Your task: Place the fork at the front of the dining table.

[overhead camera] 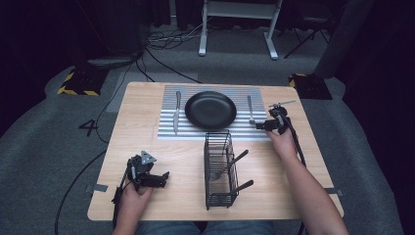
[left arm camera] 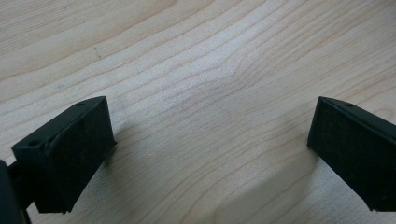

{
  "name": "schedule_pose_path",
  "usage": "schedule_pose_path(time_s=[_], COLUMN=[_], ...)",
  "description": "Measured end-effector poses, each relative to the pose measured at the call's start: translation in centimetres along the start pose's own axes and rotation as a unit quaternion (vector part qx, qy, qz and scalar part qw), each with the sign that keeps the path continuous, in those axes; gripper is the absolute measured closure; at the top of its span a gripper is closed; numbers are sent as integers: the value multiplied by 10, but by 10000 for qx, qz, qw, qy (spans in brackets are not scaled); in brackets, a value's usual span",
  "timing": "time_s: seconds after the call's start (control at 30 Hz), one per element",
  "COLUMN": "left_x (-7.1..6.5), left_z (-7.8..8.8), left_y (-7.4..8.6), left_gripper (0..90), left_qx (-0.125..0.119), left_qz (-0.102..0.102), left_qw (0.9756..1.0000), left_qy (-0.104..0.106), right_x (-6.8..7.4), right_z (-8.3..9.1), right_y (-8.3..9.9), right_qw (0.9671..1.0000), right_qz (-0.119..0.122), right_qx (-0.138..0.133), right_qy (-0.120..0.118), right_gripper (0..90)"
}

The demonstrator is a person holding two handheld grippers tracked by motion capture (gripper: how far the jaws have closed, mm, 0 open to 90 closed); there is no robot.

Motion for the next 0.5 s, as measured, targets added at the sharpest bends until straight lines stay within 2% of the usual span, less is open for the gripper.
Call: schedule_pose_path(time_s=[0.1,0.23,0.33,0.5], left_x=[0,0,0,0], left_z=[0,0,0,0], left_y=[0,0,0,0], left_gripper=[5,5,5,5], left_qx=[4,3,1,0], left_qz=[4,-1,-2,-1], left_qw=[10000,10000,10000,10000], left_qy=[-3,-1,3,0], right_x=[4,17,23,33], right_z=[14,40,59,90], right_y=[-6,-14,-15,-13], right_qw=[9998,9954,9932,9906], right_qz=[115,835,986,1052], right_qx=[-172,-396,-516,-713], right_qy=[-82,-236,-345,-516], right_gripper=[431,422,418,407])
Point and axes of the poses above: each handheld gripper's, and its own axes: z roughly backward along the jaws, y roughly out of its underside, x roughly to its left, the point moved 8 cm from there along -z, roughly forward along the jaws, and after that the axes turned 14 degrees about -x, right-handed, at the moved point
